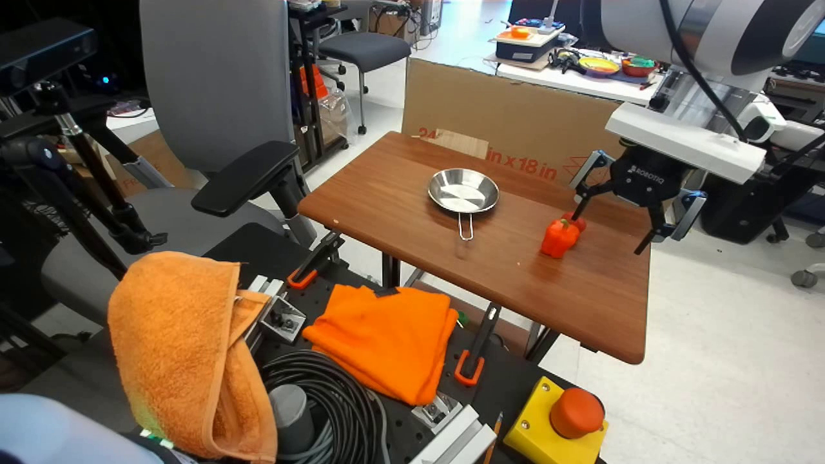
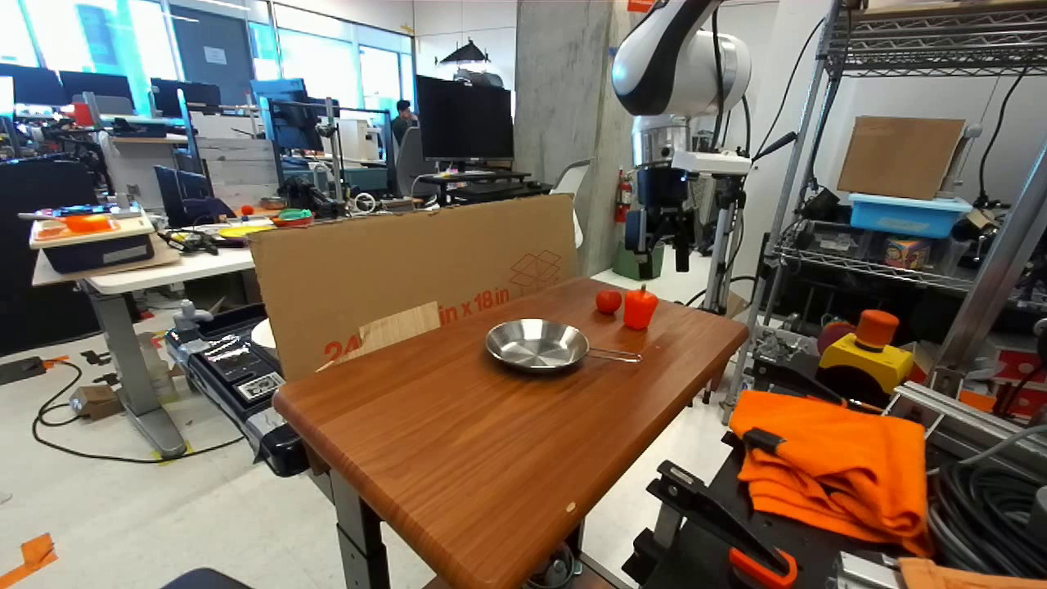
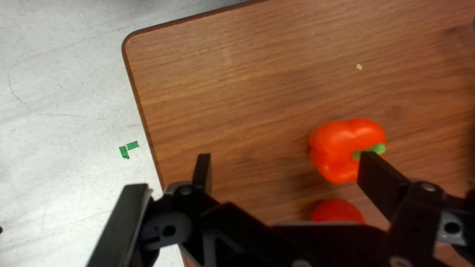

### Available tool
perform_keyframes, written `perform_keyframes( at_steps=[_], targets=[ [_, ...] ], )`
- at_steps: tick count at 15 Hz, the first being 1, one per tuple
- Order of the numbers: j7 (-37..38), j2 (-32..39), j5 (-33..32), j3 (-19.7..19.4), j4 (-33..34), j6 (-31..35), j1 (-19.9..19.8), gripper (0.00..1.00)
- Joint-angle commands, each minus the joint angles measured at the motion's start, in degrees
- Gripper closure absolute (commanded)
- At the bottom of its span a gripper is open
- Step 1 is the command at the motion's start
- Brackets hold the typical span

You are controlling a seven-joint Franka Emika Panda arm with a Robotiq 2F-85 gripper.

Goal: Put the pepper on the pan

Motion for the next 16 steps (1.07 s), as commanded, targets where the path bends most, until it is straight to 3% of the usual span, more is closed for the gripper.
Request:
perform_keyframes(
  at_steps=[1,6,16],
  targets=[
    [0.4,-0.5,-1.9,0.3,1.2,-0.9,0.0,0.0],
    [-2.7,-0.6,0.3,2.8,0.6,-2.3,-1.1,0.0],
    [5.4,1.8,-2.0,1.6,1.4,-5.4,2.2,0.0]
  ],
)
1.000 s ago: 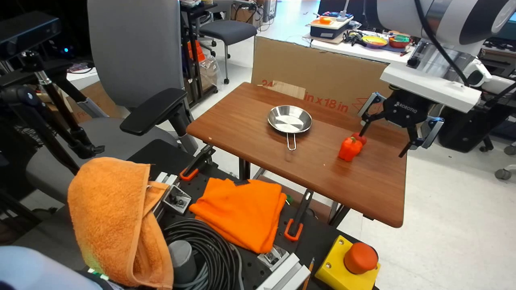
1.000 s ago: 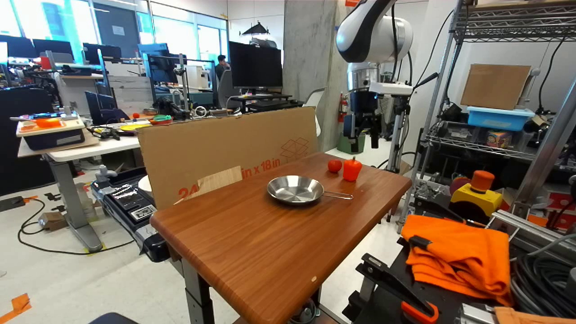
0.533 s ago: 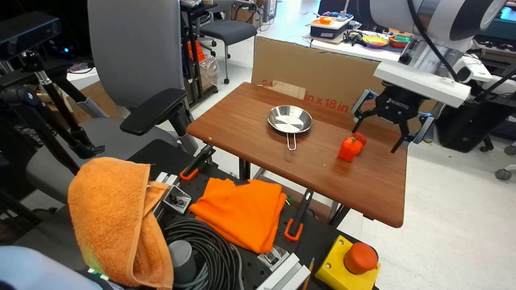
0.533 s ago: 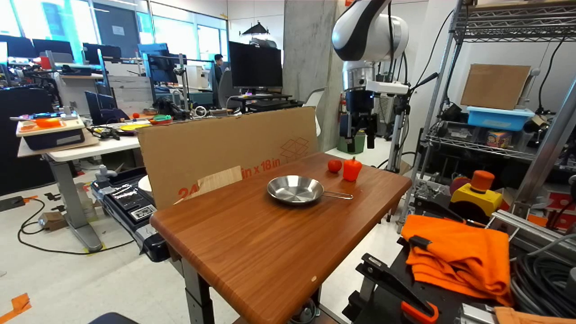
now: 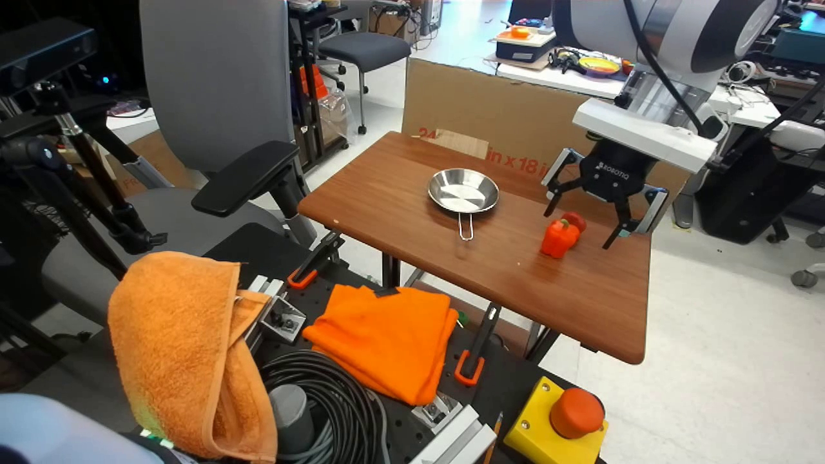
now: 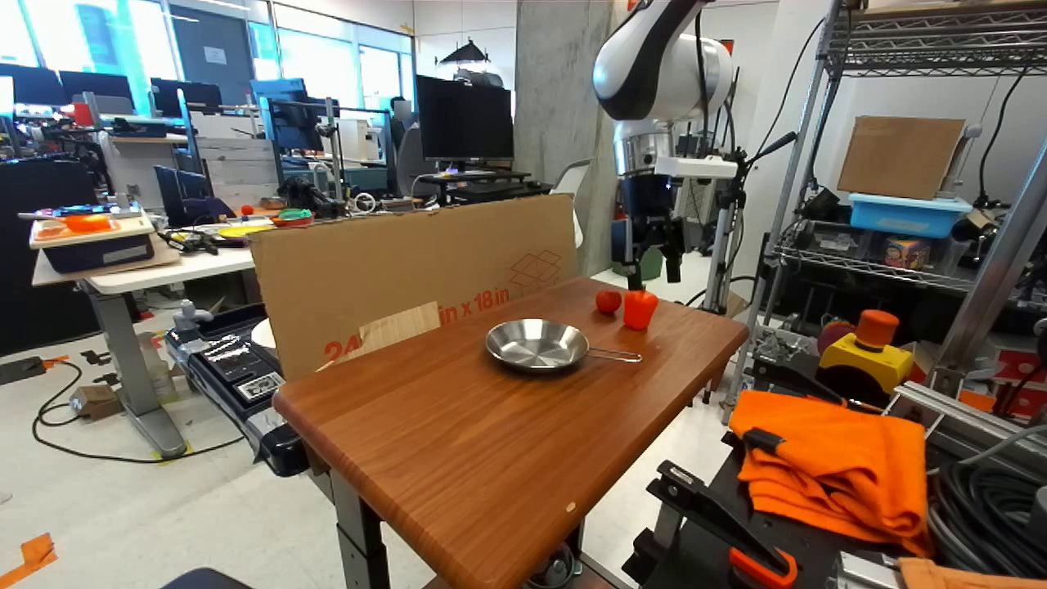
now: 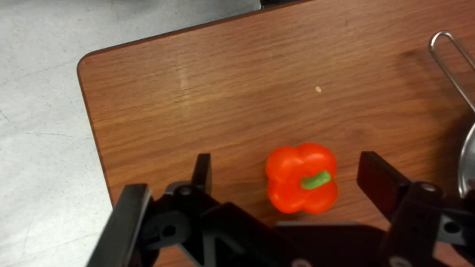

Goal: Put the pepper on the pan

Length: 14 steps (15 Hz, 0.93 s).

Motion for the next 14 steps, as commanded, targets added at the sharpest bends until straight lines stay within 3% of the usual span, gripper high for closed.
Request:
perform_keyframes(
  at_steps=[1,9,14],
  targets=[
    [2.6,1.1,-2.0,-0.8,1.1,-2.5,1.2,0.0],
    [8.0,2.8,-6.9,-2.8,2.6,-4.3,2.6,0.0],
    [4.7,2.2,-6.3,-1.7,2.3,-3.6,1.6,0.0]
  ],
)
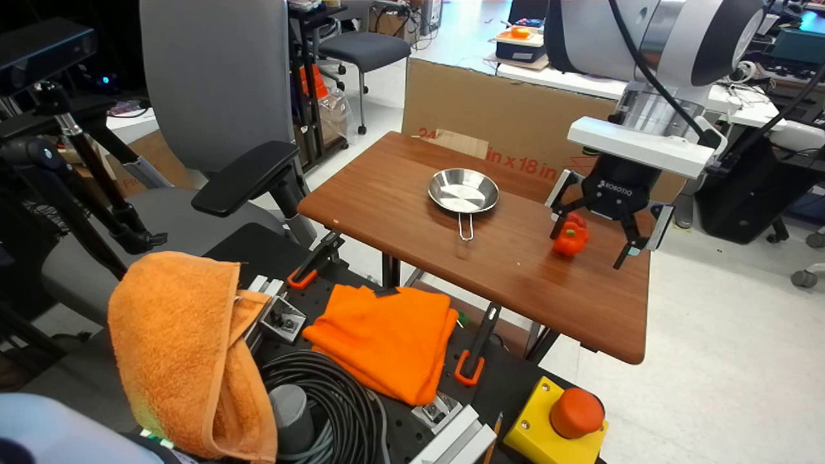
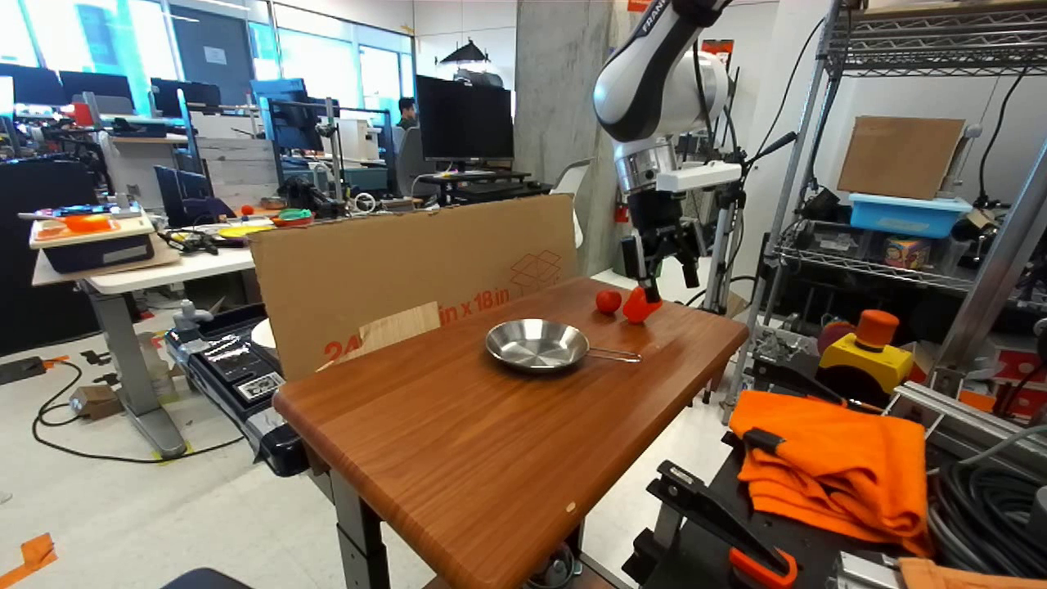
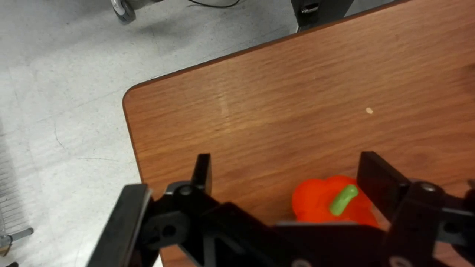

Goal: Put the pepper on the pan

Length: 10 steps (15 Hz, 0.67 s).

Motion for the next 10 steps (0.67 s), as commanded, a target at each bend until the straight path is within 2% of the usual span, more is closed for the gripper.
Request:
perform_keyframes(
  at_steps=[1,10],
  targets=[
    [-2.9,-0.2,0.0,0.9,1.2,-1.0,-0.5,0.0],
    [-4.1,0.0,-0.5,0.8,2.1,-0.9,-0.1,0.0]
  ],
)
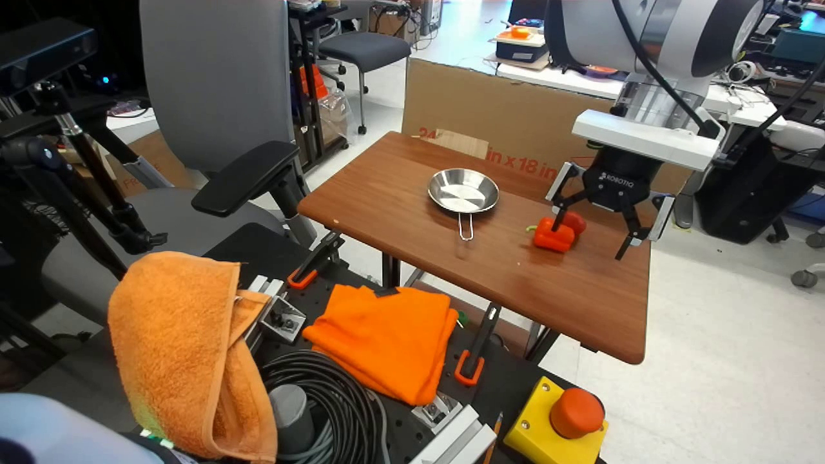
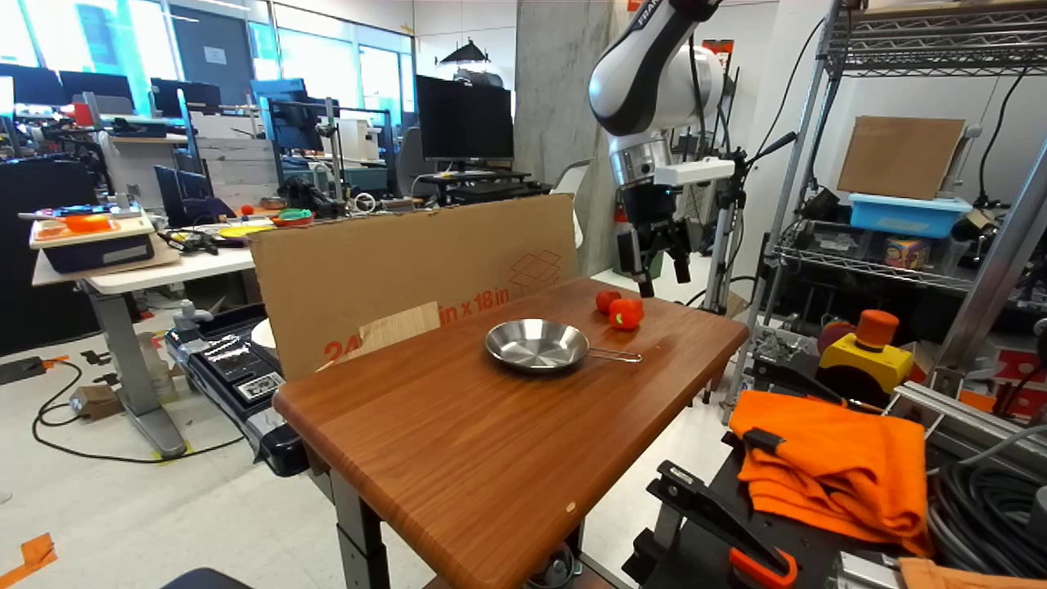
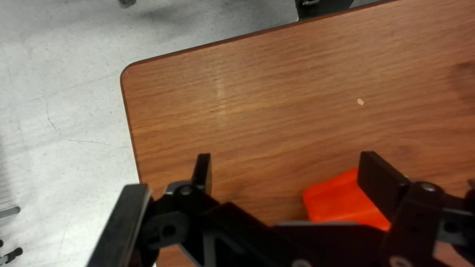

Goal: Put the pepper on the pan

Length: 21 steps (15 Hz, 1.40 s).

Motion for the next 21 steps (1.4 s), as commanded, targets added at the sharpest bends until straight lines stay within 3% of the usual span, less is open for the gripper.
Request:
perform_keyframes(
  at_steps=[1,7,15,21],
  targets=[
    [-0.7,0.0,-0.5,0.4,0.9,-1.0,-0.1,0.0],
    [-0.9,-0.3,-0.8,0.5,0.7,-0.3,0.2,0.0],
    [-11.8,-1.8,-0.1,3.0,-0.3,3.4,-1.3,0.0],
    [-11.8,-1.4,1.7,4.2,0.0,2.0,-1.1,0.0]
  ],
)
